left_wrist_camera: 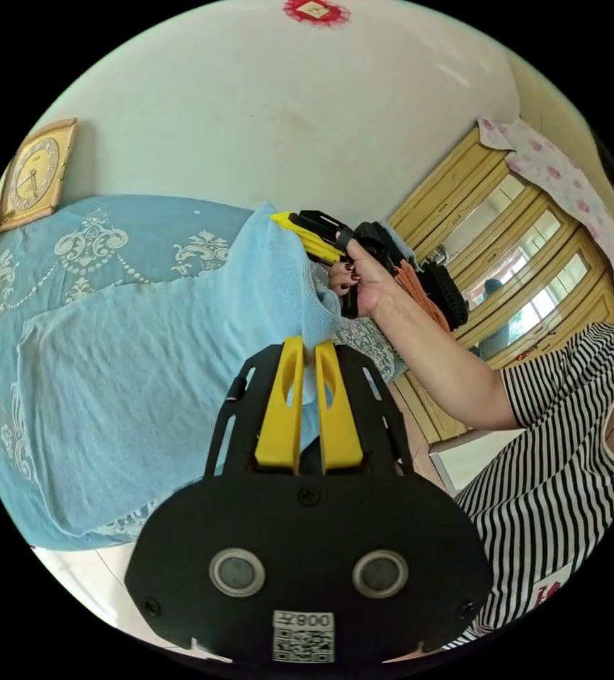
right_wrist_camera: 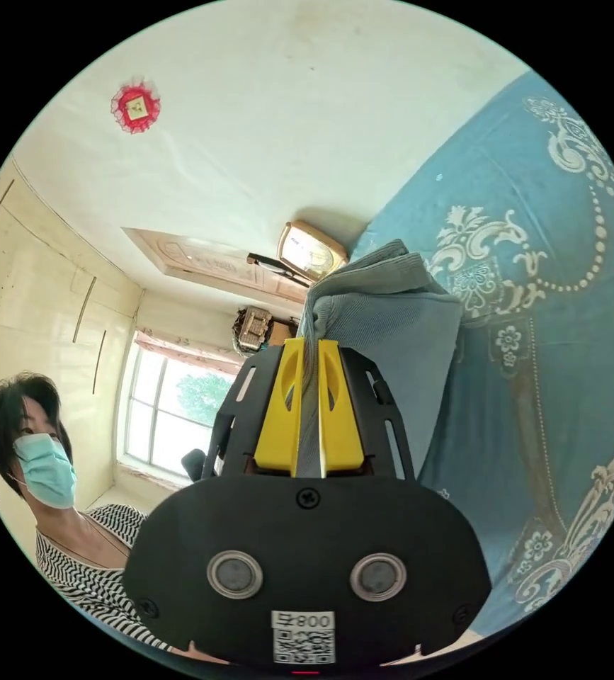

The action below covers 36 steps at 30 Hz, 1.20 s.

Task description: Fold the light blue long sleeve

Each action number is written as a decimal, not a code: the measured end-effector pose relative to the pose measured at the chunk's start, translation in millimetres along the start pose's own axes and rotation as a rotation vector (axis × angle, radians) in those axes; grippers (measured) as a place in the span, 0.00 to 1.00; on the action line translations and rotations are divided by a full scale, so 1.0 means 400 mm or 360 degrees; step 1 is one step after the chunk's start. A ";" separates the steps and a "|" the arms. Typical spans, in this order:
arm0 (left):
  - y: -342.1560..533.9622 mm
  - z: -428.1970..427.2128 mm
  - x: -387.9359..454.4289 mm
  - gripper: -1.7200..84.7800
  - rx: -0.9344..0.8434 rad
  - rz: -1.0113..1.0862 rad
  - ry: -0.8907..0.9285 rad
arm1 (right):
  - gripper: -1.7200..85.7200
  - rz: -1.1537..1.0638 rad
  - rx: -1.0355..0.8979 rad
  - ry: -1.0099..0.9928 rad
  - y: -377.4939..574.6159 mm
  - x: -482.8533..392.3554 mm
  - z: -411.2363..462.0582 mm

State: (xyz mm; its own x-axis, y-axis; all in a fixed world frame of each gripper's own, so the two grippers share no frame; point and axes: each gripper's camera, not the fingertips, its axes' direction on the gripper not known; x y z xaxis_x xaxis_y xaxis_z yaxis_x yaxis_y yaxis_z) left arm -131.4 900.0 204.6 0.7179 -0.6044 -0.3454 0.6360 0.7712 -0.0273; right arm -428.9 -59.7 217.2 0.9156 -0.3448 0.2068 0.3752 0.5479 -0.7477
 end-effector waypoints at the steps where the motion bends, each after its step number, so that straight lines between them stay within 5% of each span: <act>1: 0.032 -0.049 -0.044 0.05 0.0047 -0.0062 -0.0018 | 0.05 -0.0035 -0.0036 -0.0002 -0.006 -0.029 0.060; 16: 0.509 -0.416 -0.572 0.05 0.0322 -0.0800 -0.0127 | 0.05 -0.0160 -0.0582 0.0171 0.026 -0.187 0.835; 36: 0.917 -0.565 -0.968 0.06 0.0463 -0.1216 -0.0016 | 0.05 -0.0177 -0.0879 0.0465 0.126 -0.218 1.353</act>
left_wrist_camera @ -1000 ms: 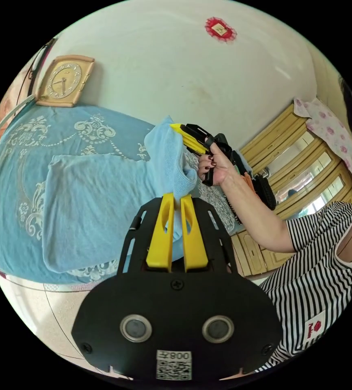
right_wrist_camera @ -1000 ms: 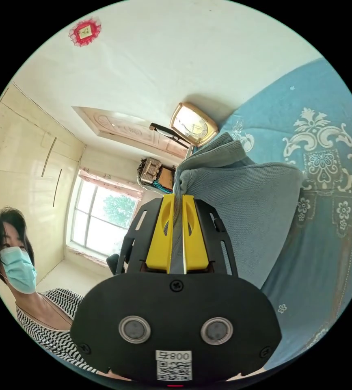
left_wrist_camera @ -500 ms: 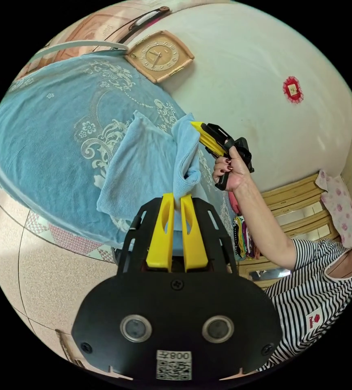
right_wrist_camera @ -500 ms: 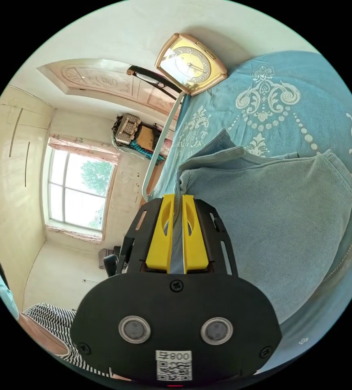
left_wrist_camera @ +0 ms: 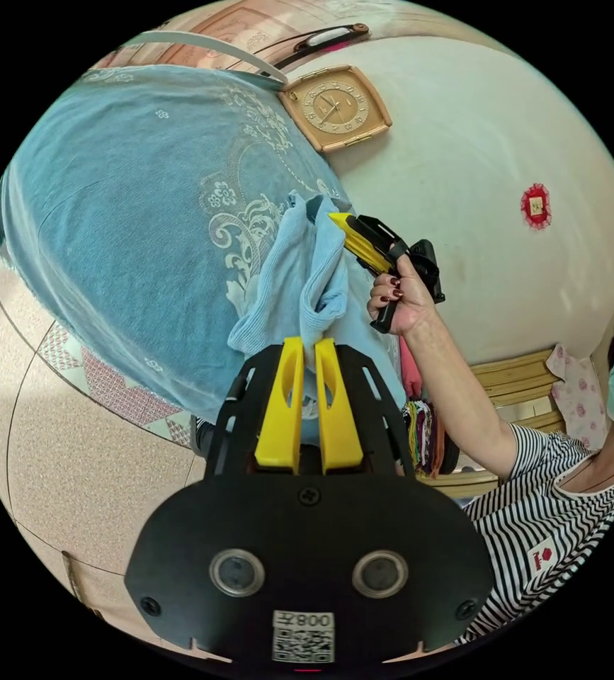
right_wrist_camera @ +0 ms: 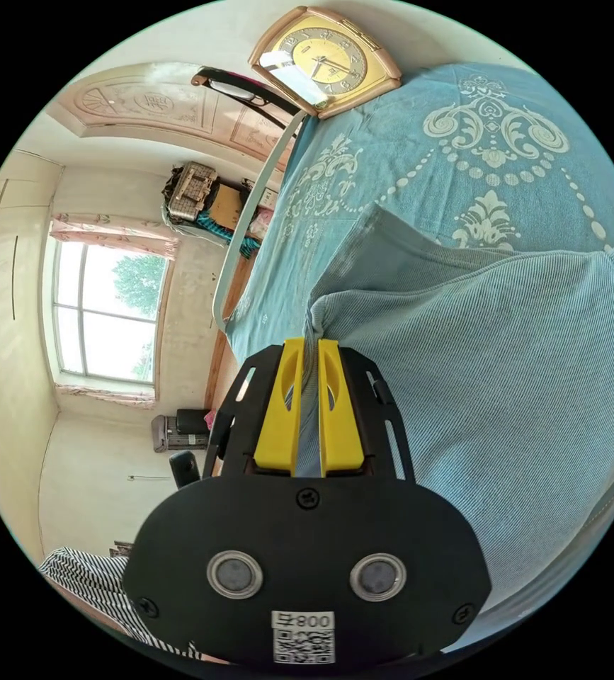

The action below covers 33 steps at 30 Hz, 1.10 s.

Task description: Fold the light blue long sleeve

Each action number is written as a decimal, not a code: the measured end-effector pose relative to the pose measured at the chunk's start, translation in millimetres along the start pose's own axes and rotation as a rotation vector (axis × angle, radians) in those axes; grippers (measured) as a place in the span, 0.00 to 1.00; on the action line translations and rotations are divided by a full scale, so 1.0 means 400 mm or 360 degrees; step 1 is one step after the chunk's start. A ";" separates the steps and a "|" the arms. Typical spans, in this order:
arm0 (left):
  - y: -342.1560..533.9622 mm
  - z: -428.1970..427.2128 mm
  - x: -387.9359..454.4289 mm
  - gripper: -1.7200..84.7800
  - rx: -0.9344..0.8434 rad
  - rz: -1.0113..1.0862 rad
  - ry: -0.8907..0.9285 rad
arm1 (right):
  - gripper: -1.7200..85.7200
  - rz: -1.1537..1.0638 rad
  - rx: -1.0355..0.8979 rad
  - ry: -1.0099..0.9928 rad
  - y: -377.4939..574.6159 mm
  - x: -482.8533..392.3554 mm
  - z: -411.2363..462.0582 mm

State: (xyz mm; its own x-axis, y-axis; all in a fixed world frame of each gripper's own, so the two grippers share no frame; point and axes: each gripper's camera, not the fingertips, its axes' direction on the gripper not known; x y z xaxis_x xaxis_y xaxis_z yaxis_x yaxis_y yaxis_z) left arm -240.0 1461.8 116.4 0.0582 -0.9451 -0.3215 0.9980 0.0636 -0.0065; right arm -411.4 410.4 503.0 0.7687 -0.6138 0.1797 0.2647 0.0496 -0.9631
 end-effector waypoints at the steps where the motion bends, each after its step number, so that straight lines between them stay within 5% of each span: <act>1: 0.001 -0.005 -0.027 0.06 0.0000 -0.0031 0.0021 | 0.06 -0.0006 -0.0024 0.0029 -0.005 -0.007 0.022; 8: 0.022 -0.033 -0.144 0.06 0.0075 -0.0176 0.0180 | 0.07 0.0049 -0.0100 0.0027 -0.015 -0.025 0.109; 20: 0.073 -0.102 -0.150 0.05 0.0201 -0.0163 0.0026 | 0.09 -0.0215 -0.0108 0.0219 0.053 -0.175 0.135; 28: 0.023 -0.052 0.008 0.05 0.0096 0.0235 -0.0234 | 0.06 -0.0423 0.0104 0.0114 0.283 -0.238 -0.099; 33: 0.032 -0.044 -0.027 0.04 0.0078 0.0061 -0.0342 | 0.06 -0.0303 0.0089 0.0154 0.518 -0.190 -0.205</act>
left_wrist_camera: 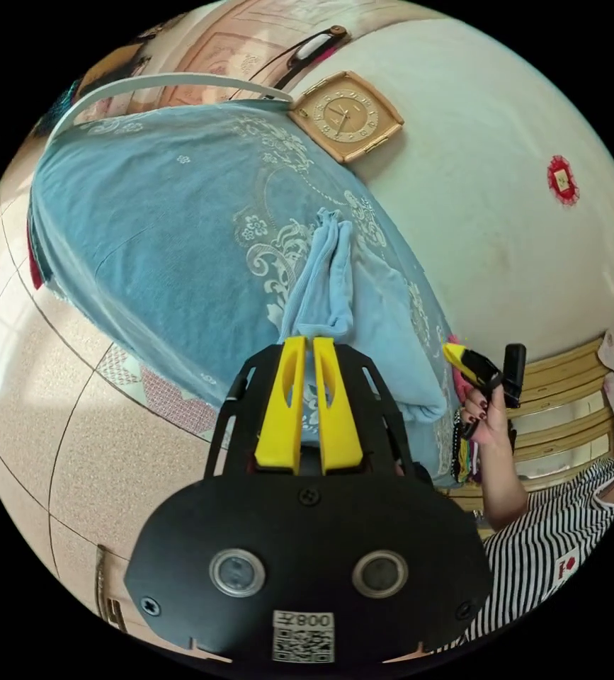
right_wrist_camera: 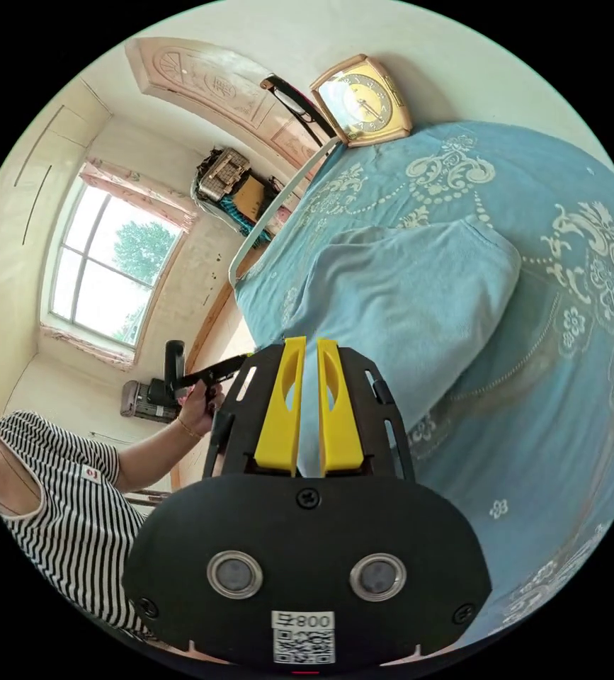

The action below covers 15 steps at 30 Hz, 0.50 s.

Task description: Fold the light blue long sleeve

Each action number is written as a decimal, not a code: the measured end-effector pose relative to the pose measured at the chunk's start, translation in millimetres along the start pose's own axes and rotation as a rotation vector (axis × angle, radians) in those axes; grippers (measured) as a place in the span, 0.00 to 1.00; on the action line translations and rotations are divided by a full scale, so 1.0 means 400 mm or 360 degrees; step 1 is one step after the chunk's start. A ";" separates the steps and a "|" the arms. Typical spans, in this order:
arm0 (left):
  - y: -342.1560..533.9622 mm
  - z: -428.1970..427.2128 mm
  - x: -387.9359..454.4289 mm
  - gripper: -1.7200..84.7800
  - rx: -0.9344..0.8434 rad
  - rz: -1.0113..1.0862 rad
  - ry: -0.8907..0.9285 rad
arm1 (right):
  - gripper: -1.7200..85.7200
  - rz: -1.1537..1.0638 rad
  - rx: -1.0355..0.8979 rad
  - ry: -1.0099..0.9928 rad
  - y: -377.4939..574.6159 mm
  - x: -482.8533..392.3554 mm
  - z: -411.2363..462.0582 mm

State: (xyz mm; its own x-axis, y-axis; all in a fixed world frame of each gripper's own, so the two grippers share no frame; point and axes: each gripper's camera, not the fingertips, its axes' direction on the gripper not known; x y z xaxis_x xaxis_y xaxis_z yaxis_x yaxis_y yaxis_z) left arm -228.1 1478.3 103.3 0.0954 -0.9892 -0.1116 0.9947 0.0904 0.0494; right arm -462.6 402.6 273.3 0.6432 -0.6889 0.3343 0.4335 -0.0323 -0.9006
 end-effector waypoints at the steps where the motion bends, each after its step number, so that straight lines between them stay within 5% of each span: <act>1: 0.010 -0.004 -0.005 0.04 0.0019 -0.0053 0.0041 | 0.06 0.0047 -0.0002 0.0060 0.058 0.003 -0.024; 8: 0.050 -0.037 0.040 0.03 0.0150 -0.0171 0.0061 | 0.08 0.0224 0.0043 0.0175 0.305 -0.029 -0.104; 15: 0.099 0.107 0.319 0.04 -0.0235 0.0253 0.0182 | 0.12 0.0245 0.0068 0.0315 0.423 -0.115 -0.062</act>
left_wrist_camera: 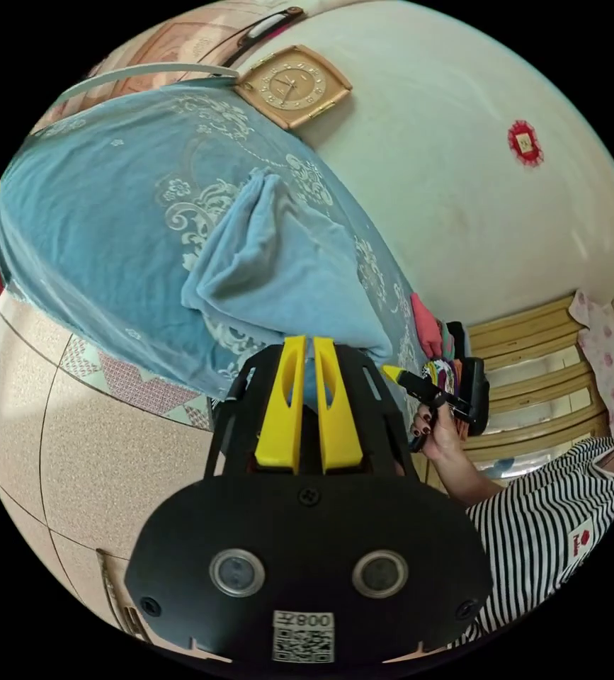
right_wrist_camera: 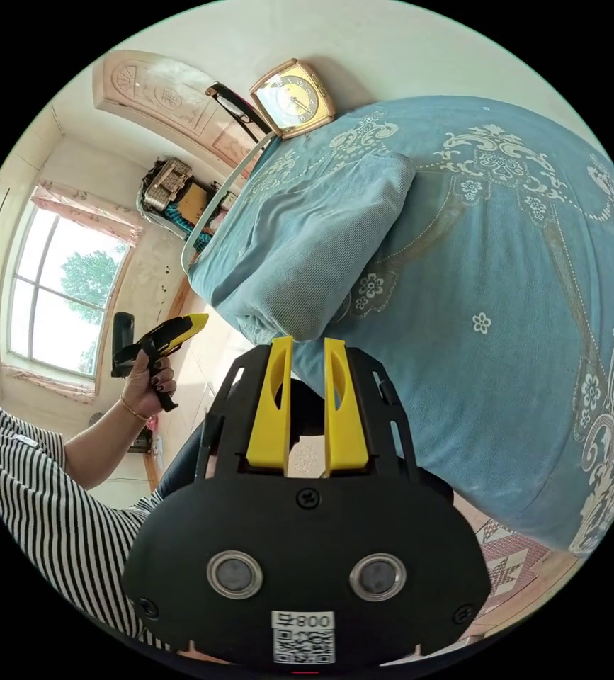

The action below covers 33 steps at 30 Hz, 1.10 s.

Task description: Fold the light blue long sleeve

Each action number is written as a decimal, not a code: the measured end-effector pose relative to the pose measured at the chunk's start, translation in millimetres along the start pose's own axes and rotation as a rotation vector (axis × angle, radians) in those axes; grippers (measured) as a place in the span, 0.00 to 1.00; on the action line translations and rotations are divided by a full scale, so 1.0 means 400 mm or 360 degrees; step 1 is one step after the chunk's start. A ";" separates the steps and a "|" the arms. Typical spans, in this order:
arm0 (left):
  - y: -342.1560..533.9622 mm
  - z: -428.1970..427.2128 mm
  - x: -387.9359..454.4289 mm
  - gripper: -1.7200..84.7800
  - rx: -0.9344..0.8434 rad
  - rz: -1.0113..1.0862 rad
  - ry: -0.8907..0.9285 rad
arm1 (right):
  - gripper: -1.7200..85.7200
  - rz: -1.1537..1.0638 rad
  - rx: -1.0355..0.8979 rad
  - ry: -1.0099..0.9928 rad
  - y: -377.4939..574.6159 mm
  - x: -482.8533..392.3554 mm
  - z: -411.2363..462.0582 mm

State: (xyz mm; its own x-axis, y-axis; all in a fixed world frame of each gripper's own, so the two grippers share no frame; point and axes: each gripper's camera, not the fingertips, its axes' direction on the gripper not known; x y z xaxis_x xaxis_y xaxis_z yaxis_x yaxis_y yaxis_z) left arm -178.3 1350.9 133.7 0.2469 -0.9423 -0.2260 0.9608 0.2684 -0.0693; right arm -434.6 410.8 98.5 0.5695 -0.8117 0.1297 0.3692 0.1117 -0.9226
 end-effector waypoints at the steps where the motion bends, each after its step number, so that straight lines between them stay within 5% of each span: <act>1: -0.005 0.035 0.040 0.04 -0.0052 0.0036 0.0024 | 0.13 -0.0014 0.0011 0.0035 0.012 -0.017 0.006; 11: -0.048 0.150 0.306 0.04 -0.0177 0.0307 0.0058 | 0.10 -0.0077 0.0002 0.0233 0.065 -0.105 -0.003; 19: -0.137 0.318 0.533 0.02 -0.0341 0.0694 -0.0316 | 0.07 -0.0769 -0.0247 0.0944 0.164 -0.247 -0.027; 22: -0.140 0.423 0.546 0.02 -0.0585 0.0710 -0.0419 | 0.07 -0.0820 -0.0299 0.0974 0.212 -0.214 -0.040; 27: -0.145 0.451 0.597 0.02 -0.0560 0.0682 -0.0408 | 0.06 -0.0886 -0.0358 0.0973 0.280 -0.150 -0.099; 33: -0.153 0.459 0.638 0.02 -0.0503 0.0606 -0.0314 | 0.03 -0.0644 -0.0152 0.0561 0.339 -0.014 -0.343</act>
State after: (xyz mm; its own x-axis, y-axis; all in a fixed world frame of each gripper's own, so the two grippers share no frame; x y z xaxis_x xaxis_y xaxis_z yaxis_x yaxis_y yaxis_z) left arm -150.8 1057.2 258.7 0.6189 -0.7781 -0.1074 0.7213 0.6171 -0.3144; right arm -488.4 351.9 -77.1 0.1091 -0.9239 0.3668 0.4302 -0.2888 -0.8553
